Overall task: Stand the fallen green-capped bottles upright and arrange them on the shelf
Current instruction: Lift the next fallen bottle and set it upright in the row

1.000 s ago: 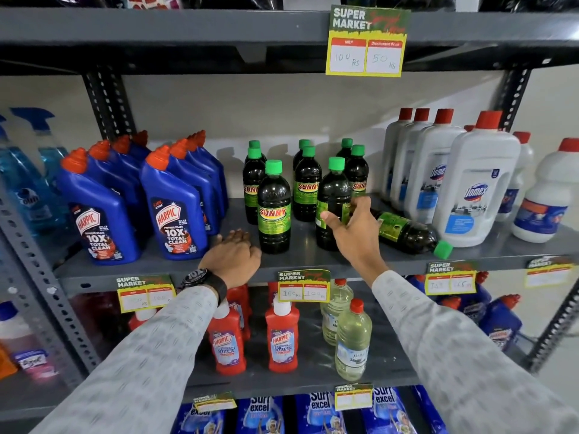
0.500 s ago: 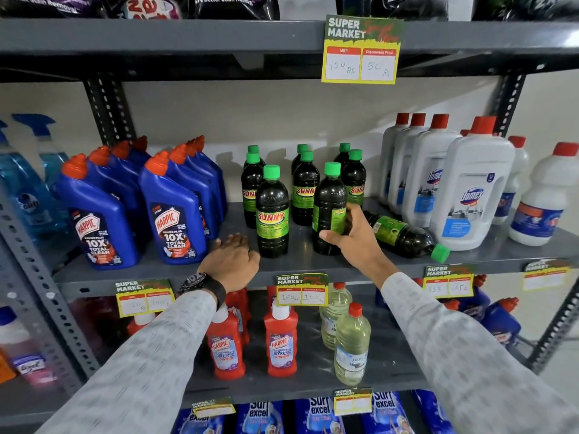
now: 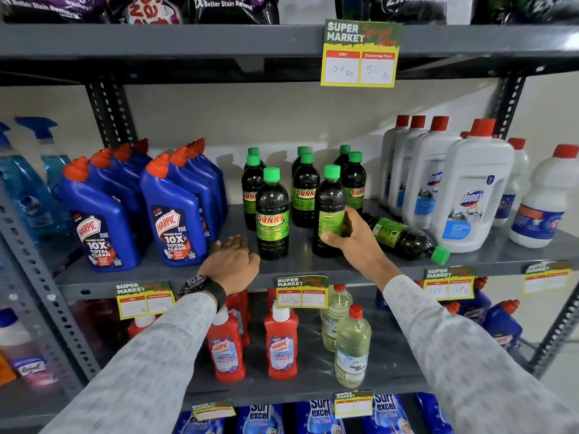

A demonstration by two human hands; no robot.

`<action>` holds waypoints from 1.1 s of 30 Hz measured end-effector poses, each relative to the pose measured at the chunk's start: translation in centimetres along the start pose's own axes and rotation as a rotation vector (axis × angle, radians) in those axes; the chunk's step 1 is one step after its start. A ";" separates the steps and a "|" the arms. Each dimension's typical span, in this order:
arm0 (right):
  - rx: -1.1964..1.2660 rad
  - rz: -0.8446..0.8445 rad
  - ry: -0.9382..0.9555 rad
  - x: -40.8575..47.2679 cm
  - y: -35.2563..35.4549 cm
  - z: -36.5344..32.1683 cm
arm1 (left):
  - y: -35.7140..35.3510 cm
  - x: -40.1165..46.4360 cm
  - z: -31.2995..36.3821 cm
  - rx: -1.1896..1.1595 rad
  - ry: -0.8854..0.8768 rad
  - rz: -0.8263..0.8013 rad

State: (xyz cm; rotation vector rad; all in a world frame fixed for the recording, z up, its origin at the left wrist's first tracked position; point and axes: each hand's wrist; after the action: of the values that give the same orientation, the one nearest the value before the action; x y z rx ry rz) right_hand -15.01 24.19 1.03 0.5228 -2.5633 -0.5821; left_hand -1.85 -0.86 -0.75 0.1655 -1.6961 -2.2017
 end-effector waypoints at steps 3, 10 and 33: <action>-0.062 0.080 0.008 0.0 -0.4 -0.2 | 0.0 0.0 0.0 0.014 0.001 -0.012; -0.017 0.031 0.026 0.1 -0.1 0.1 | 0.0 0.0 0.0 0.001 0.000 -0.006; -0.129 0.104 -0.011 0.2 -0.8 0.4 | -0.4 0.3 -0.5 -0.037 -0.018 0.005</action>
State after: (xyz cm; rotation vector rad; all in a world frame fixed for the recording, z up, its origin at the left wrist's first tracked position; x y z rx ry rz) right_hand -15.20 23.53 0.43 0.3410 -2.5248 -0.7090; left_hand -2.05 -1.35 -1.25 0.1324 -1.6622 -2.2350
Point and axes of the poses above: each hand's wrist, its own x-axis towards the middle knuckle, its own y-axis out of the back of the hand, z = x × y, and after that the axes turned 12 degrees about -x, right-handed
